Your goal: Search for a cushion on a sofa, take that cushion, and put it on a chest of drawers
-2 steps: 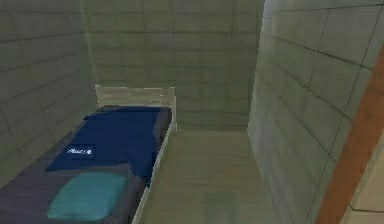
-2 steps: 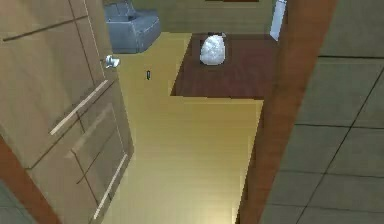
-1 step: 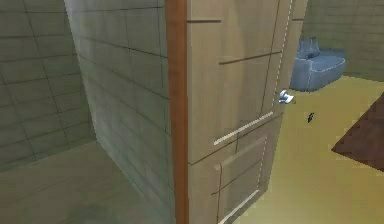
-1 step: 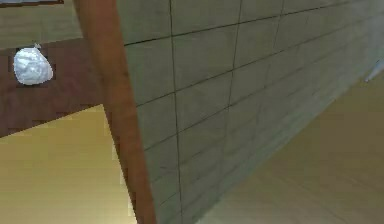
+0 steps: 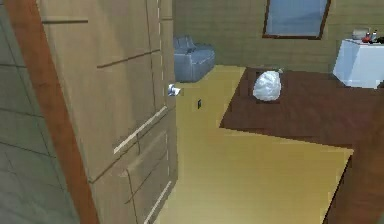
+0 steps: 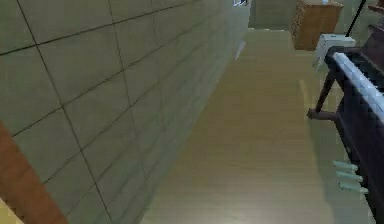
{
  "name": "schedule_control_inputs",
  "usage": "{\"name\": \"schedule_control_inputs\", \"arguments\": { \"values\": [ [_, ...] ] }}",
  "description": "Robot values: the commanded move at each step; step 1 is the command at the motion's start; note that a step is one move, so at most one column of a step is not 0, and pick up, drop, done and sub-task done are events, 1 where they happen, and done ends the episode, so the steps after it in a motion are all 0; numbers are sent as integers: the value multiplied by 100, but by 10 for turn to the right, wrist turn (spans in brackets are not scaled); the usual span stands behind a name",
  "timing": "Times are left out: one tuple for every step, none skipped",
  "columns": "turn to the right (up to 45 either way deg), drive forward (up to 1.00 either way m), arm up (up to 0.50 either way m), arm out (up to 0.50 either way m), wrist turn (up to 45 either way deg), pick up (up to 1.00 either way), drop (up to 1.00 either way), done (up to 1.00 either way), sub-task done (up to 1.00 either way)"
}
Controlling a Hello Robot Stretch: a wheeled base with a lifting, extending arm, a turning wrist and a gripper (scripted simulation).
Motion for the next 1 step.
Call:
{"name": "schedule_control_inputs", "arguments": {
  "values": [
    [0,40,0,0,0,0,0,0,0]
  ]
}}
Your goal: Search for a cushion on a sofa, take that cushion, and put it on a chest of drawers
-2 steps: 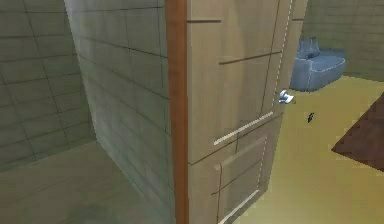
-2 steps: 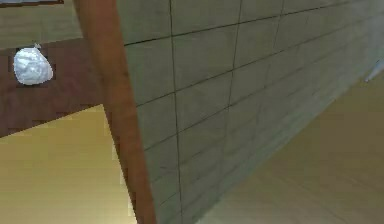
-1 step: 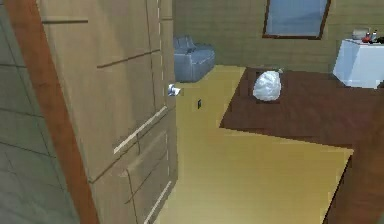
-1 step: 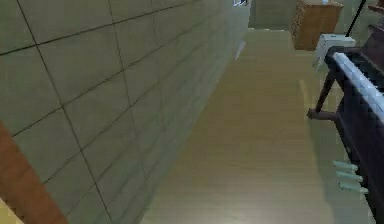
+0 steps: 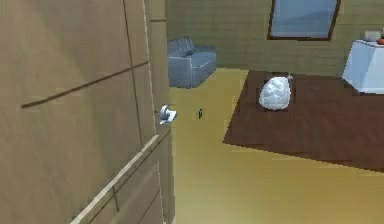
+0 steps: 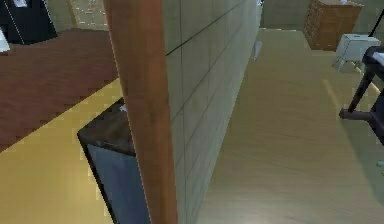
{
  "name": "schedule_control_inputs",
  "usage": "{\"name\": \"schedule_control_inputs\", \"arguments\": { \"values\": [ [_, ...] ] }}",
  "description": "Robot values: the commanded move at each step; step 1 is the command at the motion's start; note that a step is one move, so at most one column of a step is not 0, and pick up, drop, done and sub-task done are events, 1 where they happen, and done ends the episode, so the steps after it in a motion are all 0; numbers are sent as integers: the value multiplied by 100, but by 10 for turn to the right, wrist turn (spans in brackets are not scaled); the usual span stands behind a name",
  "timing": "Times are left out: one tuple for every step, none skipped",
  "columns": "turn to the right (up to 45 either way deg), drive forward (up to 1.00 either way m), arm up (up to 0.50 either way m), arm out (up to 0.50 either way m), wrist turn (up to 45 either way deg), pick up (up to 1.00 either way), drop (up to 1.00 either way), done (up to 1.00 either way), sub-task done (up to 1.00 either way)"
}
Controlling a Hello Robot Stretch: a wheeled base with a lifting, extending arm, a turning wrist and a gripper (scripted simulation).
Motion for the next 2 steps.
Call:
{"name": "schedule_control_inputs", "arguments": {
  "values": [
    [-60,0,0,0,0,0,0,0,0],
    [0,35,0,0,0,0,0,0,0]
  ]
}}
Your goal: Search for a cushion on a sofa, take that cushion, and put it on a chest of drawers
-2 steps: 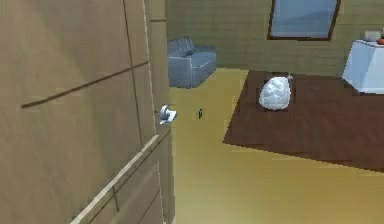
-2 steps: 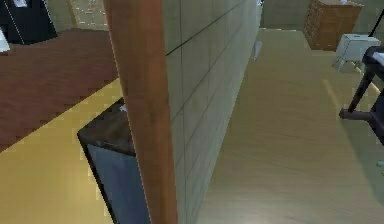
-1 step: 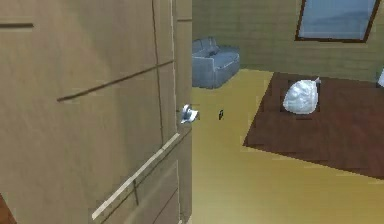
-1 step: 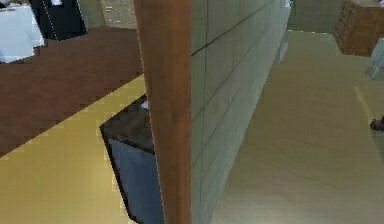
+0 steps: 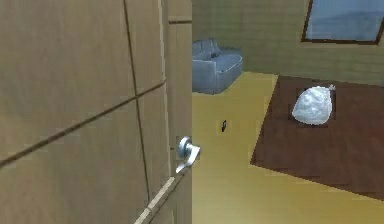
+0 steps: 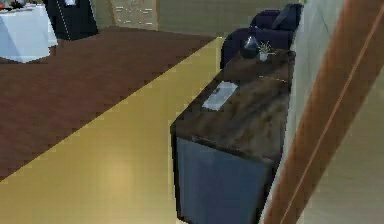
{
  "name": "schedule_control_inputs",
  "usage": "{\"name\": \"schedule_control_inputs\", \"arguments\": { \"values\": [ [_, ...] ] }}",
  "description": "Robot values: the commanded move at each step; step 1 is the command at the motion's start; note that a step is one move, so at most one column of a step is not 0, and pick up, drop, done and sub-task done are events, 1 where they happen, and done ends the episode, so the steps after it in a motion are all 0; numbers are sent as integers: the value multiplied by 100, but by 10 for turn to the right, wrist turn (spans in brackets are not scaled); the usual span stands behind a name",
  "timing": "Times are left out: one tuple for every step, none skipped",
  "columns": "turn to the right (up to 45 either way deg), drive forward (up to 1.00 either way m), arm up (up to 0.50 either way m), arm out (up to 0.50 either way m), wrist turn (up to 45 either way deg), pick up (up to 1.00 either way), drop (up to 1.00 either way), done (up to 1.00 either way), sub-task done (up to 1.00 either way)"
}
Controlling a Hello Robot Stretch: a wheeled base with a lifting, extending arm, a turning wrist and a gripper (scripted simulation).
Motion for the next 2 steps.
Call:
{"name": "schedule_control_inputs", "arguments": {
  "values": [
    [450,0,0,0,0,0,0,0,0],
    [60,0,0,0,0,0,0,0,0]
  ]
}}
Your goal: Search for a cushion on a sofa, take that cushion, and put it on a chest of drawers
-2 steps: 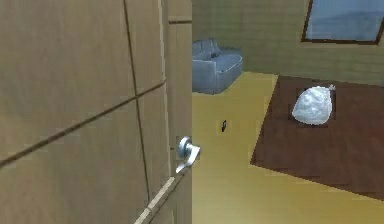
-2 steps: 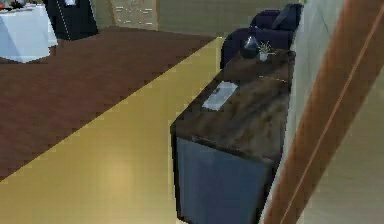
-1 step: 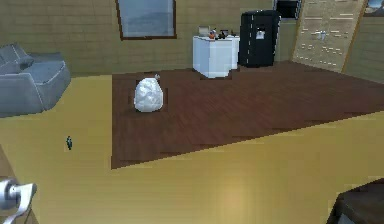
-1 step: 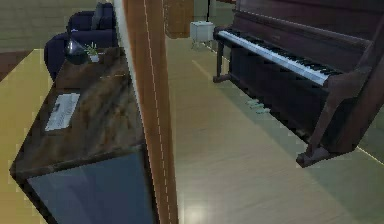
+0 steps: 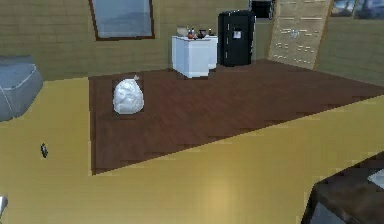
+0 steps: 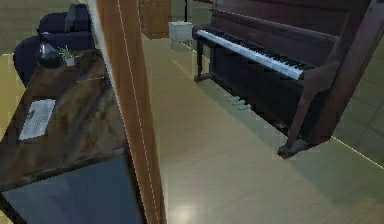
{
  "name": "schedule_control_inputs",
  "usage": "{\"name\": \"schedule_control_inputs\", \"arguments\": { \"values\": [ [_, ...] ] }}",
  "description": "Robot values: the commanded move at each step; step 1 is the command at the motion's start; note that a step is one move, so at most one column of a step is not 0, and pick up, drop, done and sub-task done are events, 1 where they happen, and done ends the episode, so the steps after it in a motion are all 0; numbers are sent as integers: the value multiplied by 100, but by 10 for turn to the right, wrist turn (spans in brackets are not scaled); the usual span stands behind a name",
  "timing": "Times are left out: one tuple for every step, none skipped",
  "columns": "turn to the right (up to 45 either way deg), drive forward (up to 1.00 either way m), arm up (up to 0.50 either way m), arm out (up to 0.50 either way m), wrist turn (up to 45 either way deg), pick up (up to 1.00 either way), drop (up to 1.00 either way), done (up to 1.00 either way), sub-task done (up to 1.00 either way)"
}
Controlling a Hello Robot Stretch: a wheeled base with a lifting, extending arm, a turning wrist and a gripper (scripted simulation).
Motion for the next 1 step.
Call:
{"name": "schedule_control_inputs", "arguments": {
  "values": [
    [30,0,0,0,0,0,0,0,0]
  ]
}}
